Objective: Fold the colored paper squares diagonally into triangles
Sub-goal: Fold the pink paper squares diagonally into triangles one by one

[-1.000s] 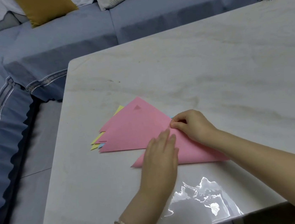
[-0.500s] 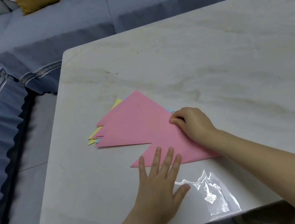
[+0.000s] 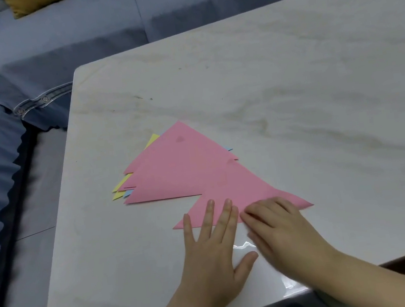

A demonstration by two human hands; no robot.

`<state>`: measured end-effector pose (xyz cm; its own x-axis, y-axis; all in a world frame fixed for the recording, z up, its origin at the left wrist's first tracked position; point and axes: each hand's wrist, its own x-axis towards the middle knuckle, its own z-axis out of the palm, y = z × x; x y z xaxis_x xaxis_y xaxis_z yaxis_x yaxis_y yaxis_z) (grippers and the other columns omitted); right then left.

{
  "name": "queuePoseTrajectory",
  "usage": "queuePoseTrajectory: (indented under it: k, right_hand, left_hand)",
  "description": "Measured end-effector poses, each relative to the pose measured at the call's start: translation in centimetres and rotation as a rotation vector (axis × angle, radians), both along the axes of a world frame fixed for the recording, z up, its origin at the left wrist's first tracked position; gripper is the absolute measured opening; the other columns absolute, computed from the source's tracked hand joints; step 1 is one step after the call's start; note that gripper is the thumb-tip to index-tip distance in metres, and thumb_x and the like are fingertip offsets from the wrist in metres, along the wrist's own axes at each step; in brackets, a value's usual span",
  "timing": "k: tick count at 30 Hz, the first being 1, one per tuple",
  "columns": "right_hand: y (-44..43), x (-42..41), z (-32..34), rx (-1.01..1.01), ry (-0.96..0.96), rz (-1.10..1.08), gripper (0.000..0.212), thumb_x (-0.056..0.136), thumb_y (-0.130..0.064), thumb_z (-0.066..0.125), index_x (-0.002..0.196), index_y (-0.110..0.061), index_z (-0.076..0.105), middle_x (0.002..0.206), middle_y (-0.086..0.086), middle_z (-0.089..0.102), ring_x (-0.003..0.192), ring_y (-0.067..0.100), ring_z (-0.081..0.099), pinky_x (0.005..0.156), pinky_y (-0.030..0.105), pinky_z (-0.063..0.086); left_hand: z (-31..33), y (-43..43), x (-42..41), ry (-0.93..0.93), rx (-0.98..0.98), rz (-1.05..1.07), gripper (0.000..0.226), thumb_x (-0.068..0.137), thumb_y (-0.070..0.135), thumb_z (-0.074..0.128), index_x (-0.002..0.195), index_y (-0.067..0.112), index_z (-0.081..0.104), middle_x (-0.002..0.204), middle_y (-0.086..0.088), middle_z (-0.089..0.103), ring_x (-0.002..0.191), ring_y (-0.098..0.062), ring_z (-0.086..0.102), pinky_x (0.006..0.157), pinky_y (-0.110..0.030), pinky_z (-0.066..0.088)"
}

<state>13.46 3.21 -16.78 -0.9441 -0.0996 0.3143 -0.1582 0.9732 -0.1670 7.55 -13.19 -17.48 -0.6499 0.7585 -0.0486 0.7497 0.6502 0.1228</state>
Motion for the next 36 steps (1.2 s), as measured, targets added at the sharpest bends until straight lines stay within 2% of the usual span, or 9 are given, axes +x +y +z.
queuePoseTrajectory:
  k: [2,9,17,22,26,28,32,34,36]
  right_hand:
    - [0.1,0.2,-0.3,-0.014,0.02,0.004,0.026,0.083,-0.024,0.049,0.096,-0.012,0.069,0.092,-0.001,0.066,0.093,0.016,0.049,0.088,0.029,0.034]
    - [2.4,2.2,-0.1,-0.022,0.098,-0.046,0.02,0.081,-0.019,0.054,0.089,-0.012,0.071,0.083,-0.001,0.066,0.086,0.018,0.059,0.087,0.031,0.038]
    - [6.0,5.8,0.0,-0.053,0.115,-0.211,0.028,0.084,-0.022,0.049,0.086,-0.008,0.074,0.084,0.002,0.07,0.101,0.017,0.053,0.089,0.032,0.037]
    - [6.3,5.5,1.4,-0.095,0.15,-0.291,0.031,0.081,-0.023,0.047,0.069,-0.009,0.072,0.073,0.003,0.067,0.097,0.02,0.052,0.086,0.031,0.034]
    - [4.1,3.3,1.5,-0.216,0.106,-0.226,0.023,0.082,-0.019,0.053,0.09,-0.008,0.072,0.091,0.004,0.069,0.086,0.022,0.061,0.081,0.031,0.044]
    - [2.6,2.5,1.0,-0.233,0.03,-0.188,0.026,0.084,-0.02,0.05,0.094,-0.01,0.071,0.093,0.001,0.068,0.082,0.019,0.063,0.073,0.026,0.049]
    - [1.7,2.1,0.7,-0.226,-0.014,-0.213,0.03,0.083,-0.023,0.045,0.09,-0.012,0.072,0.085,-0.003,0.066,0.076,0.017,0.062,0.063,0.022,0.048]
    - [1.8,2.2,0.6,-0.211,-0.008,-0.21,0.025,0.082,-0.02,0.049,0.089,-0.012,0.072,0.083,-0.002,0.066,0.074,0.019,0.062,0.061,0.023,0.049]
    - [1.8,2.3,0.6,-0.202,-0.001,-0.201,0.016,0.078,-0.014,0.058,0.087,-0.01,0.071,0.082,-0.001,0.066,0.071,0.021,0.061,0.059,0.025,0.049]
  left_hand:
    - [0.0,0.0,0.0,-0.003,-0.01,0.006,0.068,0.091,0.06,0.014,0.14,0.016,0.032,0.148,0.001,0.035,0.138,-0.023,0.023,0.101,-0.057,0.016]
    - [0.1,0.1,0.0,-0.016,-0.025,0.029,0.07,0.091,0.062,0.012,0.141,0.017,0.032,0.149,0.002,0.035,0.139,-0.023,0.021,0.101,-0.056,0.014]
    - [0.4,0.2,0.1,-0.01,-0.05,0.038,0.07,0.091,0.062,0.012,0.14,0.017,0.034,0.149,0.003,0.034,0.139,-0.022,0.019,0.102,-0.056,0.013]
    - [0.8,0.8,0.5,-0.017,-0.061,0.073,0.07,0.09,0.064,0.012,0.139,0.02,0.035,0.147,0.0,0.038,0.137,-0.026,0.021,0.102,-0.055,0.013]
    - [1.2,1.8,1.5,-0.01,-0.074,0.063,0.059,0.089,0.065,0.011,0.141,0.041,0.026,0.143,-0.015,0.041,0.131,-0.041,0.022,0.1,-0.057,0.012]
    - [1.3,2.3,1.9,0.01,-0.074,0.061,0.056,0.09,0.064,0.011,0.14,0.044,0.025,0.141,-0.02,0.042,0.129,-0.045,0.023,0.098,-0.059,0.014]
    - [1.3,2.0,1.9,0.041,0.015,0.05,0.047,0.092,0.056,0.023,0.132,0.038,0.042,0.132,-0.007,0.055,0.123,-0.03,0.036,0.096,-0.057,0.021]
    - [1.1,1.2,1.5,0.071,0.11,0.051,0.044,0.086,0.05,0.037,0.122,0.031,0.054,0.117,-0.001,0.064,0.111,-0.022,0.043,0.094,-0.05,0.028]
    - [1.1,0.0,1.0,0.113,0.177,0.051,0.043,0.087,0.045,0.039,0.115,0.025,0.063,0.107,0.001,0.067,0.102,-0.019,0.046,0.091,-0.044,0.032]
